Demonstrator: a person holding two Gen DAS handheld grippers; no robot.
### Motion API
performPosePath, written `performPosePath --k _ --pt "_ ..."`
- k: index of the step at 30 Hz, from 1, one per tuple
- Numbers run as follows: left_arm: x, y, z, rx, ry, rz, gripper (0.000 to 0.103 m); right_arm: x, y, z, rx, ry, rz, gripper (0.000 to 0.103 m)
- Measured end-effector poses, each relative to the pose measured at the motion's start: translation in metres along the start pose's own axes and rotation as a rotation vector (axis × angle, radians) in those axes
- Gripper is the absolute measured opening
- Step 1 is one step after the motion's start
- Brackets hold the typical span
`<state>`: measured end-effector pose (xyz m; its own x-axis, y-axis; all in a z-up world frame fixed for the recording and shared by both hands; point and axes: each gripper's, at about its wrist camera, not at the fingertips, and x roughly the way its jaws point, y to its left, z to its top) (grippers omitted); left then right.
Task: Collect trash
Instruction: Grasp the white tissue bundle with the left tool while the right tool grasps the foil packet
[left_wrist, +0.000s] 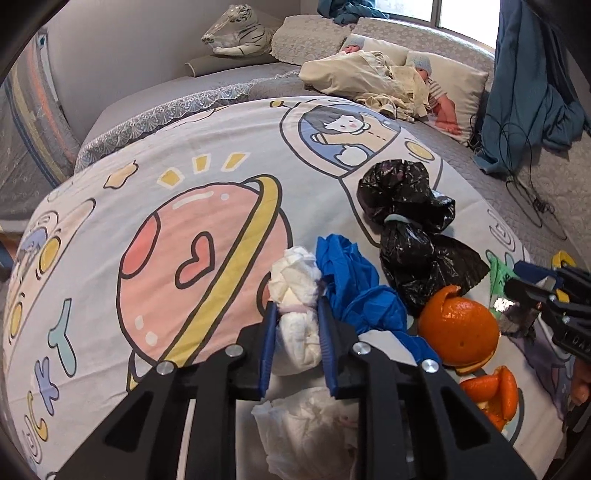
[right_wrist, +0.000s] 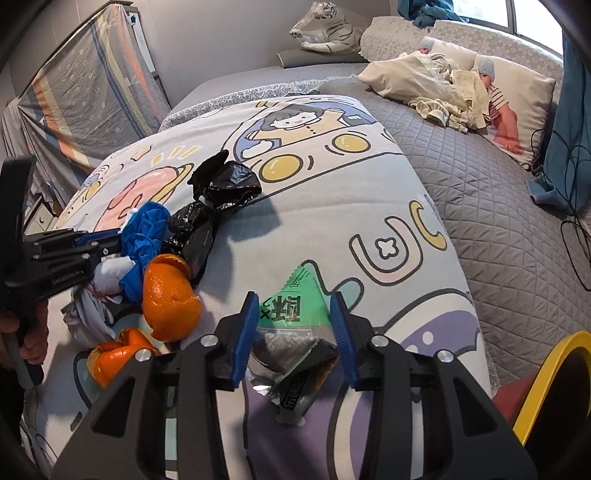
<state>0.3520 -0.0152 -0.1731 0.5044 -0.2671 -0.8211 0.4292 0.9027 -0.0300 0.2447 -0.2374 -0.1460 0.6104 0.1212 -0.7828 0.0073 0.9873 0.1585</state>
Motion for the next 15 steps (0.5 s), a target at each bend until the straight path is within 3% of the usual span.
performPosePath --k 11,15 --pt "-0.024 0.016 -0.005 -0.062 -0.065 0.0 0.019 -0.002 0.003 -0.002 -0.017 -0.038 -0.034 0.021" --pt "-0.041 0.033 -0.005 -0.105 -0.1 0.014 0.019 -0.018 0.0 0.001 -0.003 -0.075 -0.024 0.019"
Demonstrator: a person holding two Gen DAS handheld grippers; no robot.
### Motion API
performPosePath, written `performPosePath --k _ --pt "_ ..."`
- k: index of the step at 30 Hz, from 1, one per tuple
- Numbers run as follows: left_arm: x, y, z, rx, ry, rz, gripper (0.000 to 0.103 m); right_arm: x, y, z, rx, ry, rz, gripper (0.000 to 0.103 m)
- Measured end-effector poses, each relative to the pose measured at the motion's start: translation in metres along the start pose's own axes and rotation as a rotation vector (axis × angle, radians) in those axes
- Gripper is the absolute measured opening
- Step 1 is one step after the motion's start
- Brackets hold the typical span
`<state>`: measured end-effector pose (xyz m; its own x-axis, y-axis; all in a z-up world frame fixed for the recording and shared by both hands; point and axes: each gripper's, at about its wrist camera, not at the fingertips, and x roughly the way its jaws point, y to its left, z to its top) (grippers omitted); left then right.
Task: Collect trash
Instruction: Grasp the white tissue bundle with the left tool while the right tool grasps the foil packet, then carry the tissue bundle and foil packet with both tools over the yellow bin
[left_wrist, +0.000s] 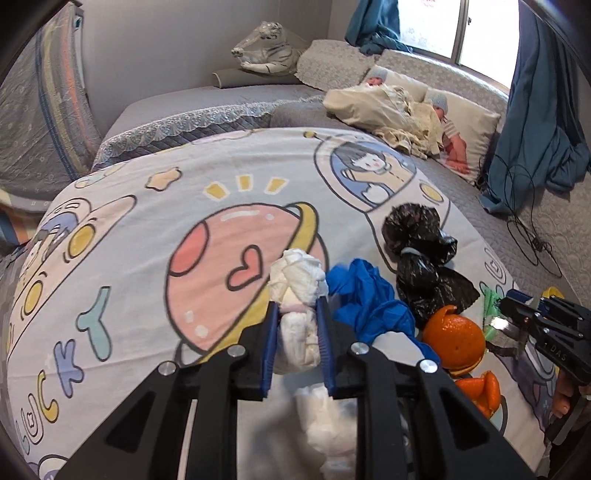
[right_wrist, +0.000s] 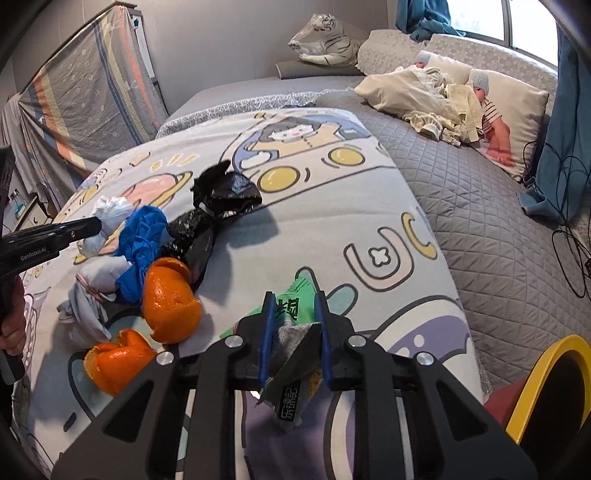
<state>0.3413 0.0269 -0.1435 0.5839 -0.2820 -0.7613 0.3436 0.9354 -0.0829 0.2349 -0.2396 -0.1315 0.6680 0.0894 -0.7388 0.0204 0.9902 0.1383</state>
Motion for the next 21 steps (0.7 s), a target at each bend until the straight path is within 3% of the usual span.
performPosePath --k 11,21 --pt "-0.052 0.04 -0.011 -0.096 -0.086 0.052 0.019 -0.055 0.003 0.007 0.003 -0.066 0.07 0.019" --pt "-0.121 0.044 -0.035 -0.147 -0.19 0.065 0.019 -0.108 0.001 0.0 0.01 -0.126 0.128 0.019"
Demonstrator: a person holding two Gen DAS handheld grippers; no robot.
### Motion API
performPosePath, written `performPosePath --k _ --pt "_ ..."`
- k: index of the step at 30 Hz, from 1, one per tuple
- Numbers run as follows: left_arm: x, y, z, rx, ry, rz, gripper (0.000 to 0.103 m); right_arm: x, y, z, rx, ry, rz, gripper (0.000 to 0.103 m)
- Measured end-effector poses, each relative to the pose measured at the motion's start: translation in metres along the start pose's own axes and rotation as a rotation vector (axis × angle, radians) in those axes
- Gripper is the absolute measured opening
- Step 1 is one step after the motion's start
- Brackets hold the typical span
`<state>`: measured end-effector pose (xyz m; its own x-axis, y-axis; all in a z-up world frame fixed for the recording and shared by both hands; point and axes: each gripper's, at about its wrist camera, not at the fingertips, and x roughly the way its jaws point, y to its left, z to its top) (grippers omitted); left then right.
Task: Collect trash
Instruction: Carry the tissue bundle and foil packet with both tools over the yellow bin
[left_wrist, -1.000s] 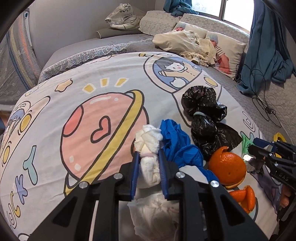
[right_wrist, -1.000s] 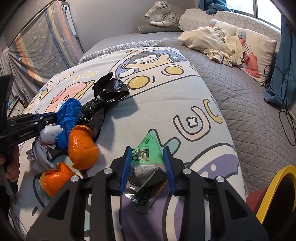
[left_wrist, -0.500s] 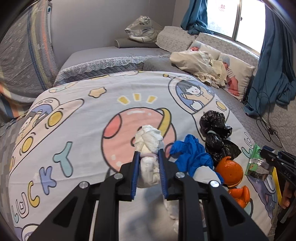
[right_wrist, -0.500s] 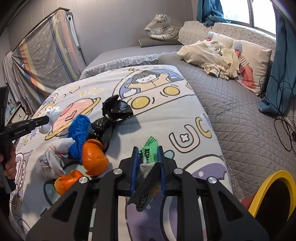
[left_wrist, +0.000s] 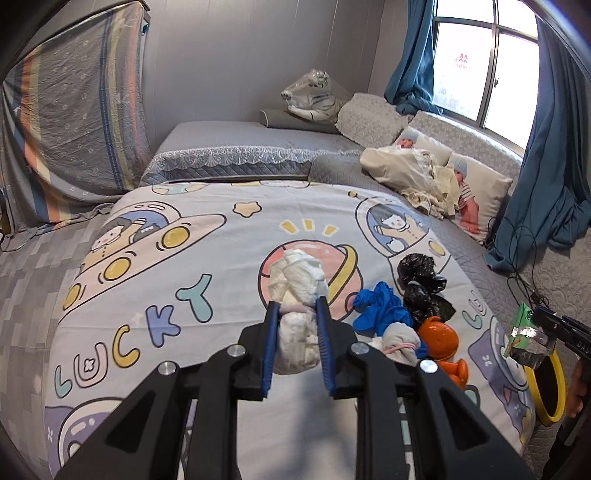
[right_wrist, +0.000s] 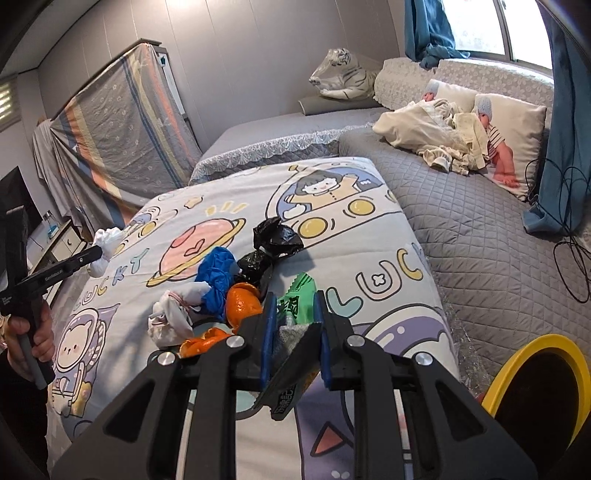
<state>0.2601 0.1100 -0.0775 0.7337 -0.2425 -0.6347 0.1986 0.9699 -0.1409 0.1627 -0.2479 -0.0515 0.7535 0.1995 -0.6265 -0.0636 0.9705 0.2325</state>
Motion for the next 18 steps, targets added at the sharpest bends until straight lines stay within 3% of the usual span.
performPosePath --k 8,18 --pt "-0.038 -0.027 -0.004 0.028 -0.058 -0.045 0.019 -0.033 -0.013 -0.001 0.015 -0.054 -0.015 0.019" --pt "-0.051 -0.078 -0.007 0.075 -0.087 -0.127 0.019 -0.064 -0.037 0.002 0.043 -0.117 -0.048 0.019"
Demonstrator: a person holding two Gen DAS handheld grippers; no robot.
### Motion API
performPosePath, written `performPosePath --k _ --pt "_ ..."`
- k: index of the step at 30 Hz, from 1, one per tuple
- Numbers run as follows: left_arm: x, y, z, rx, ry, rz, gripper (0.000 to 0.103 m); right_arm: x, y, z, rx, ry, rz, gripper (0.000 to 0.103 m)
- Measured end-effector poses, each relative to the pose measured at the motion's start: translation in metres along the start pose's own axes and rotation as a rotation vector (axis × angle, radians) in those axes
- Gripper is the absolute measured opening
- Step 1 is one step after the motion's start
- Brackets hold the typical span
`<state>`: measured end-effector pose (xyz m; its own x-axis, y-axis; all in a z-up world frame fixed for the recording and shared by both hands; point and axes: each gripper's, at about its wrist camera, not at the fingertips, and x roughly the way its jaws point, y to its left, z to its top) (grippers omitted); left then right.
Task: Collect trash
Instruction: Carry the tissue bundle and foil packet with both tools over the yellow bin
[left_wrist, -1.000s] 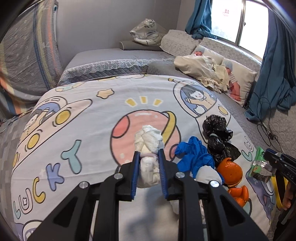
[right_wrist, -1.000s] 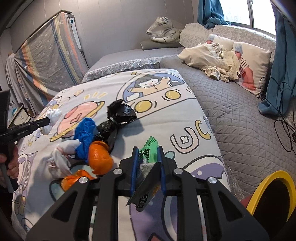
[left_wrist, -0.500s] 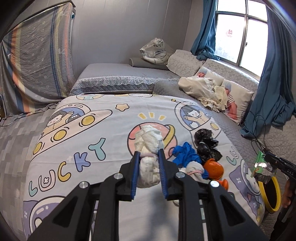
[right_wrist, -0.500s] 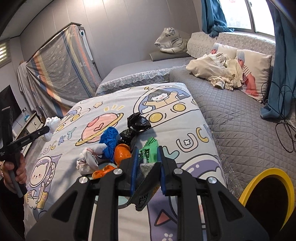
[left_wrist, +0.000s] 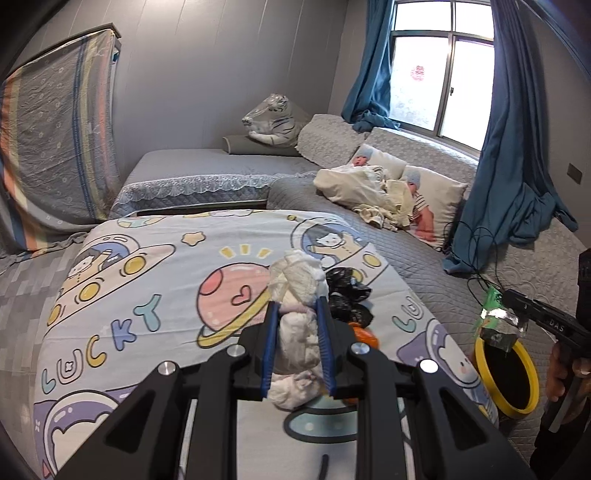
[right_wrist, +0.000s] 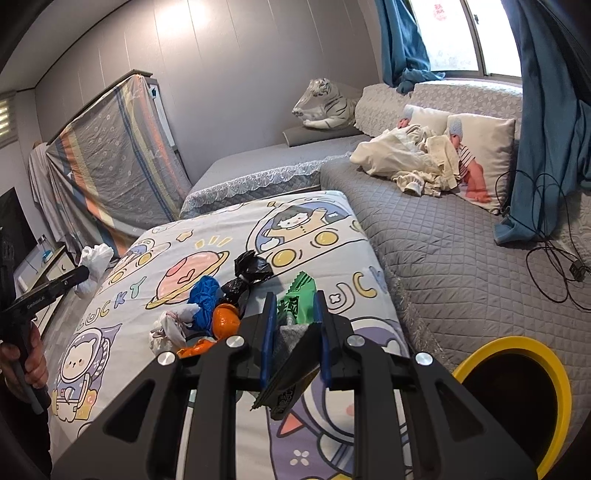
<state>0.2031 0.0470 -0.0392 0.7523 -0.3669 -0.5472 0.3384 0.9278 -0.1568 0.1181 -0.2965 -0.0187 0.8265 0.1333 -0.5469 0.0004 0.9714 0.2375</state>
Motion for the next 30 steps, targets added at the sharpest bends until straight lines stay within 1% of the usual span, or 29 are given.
performPosePath --k 8,20,30 --pt "0.005 -0.043 0.003 0.045 -0.008 -0.061 0.019 -0.024 -0.026 0.002 0.035 -0.057 -0.049 0.019" --pt "0.023 -0.122 0.009 0.143 -0.009 -0.182 0.02 -0.051 -0.075 -0.002 0.107 -0.107 -0.131 0.019" --pt "0.034 -0.18 0.01 0.212 -0.003 -0.271 0.02 -0.073 -0.118 -0.009 0.165 -0.137 -0.204 0.019"
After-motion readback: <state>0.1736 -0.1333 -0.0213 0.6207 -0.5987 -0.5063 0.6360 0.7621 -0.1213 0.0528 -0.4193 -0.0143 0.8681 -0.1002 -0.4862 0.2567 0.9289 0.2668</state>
